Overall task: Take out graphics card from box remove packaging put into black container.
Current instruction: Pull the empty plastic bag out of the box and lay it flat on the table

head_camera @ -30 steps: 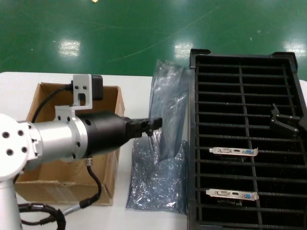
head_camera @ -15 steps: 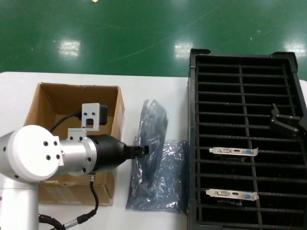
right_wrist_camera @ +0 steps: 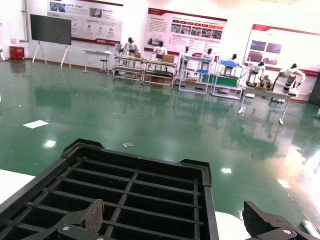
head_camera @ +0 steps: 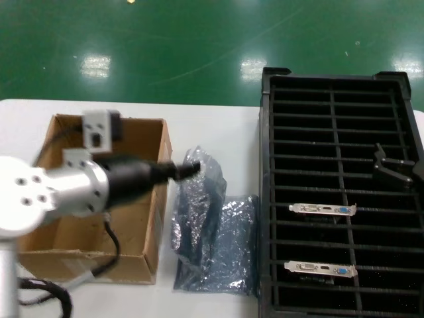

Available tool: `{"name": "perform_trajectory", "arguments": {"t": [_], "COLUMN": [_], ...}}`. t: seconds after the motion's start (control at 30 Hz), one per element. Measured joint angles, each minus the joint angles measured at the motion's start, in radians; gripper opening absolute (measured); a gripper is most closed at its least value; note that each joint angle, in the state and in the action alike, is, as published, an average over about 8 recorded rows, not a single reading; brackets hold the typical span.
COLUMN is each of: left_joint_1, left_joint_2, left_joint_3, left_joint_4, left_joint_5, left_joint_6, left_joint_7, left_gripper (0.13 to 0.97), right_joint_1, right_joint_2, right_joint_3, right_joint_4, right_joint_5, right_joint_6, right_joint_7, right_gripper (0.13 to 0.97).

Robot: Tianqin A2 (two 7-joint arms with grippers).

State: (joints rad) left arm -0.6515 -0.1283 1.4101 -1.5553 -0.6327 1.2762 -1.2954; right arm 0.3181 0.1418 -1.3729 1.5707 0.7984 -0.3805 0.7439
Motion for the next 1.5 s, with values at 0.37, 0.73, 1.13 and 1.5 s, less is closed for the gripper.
{"name": "perform_trajectory", "arguments": {"t": [0.37, 0.73, 1.13, 1.5], "left_joint_1": [0.042, 0.131, 0.213, 0.294], "left_joint_2": [-0.111, -0.134, -0.140, -0.146], "left_joint_3": [-0.101, -0.106, -0.059, -0.013], "left_joint_4": [-0.273, -0.335, -0.288, -0.243], "left_joint_5": [-0.150, -0.193, -0.348, -0.499], "left_joint_6": [-0.137, -0.271, -0.430, -0.586], "left_joint_7": [0.137, 0.275, 0.436, 0.595], "left_gripper": [0.520, 0.707, 0.891, 0.958], "right_joint_1": [0.000, -0.017, -0.065, -0.112], "right_joint_2": [0.000, 0.008, 0.032, 0.056], "right_joint_3": [0.000, -0.012, -0.046, -0.080], "right_joint_4": [0.000, 0.002, 0.006, 0.010], "right_joint_5": [0.000, 0.053, 0.204, 0.351], "right_joint_6": [0.000, 0.020, 0.077, 0.134], "right_joint_7": [0.000, -0.039, -0.151, -0.261], "right_gripper": [0.966, 0.966, 0.966, 0.966]}}
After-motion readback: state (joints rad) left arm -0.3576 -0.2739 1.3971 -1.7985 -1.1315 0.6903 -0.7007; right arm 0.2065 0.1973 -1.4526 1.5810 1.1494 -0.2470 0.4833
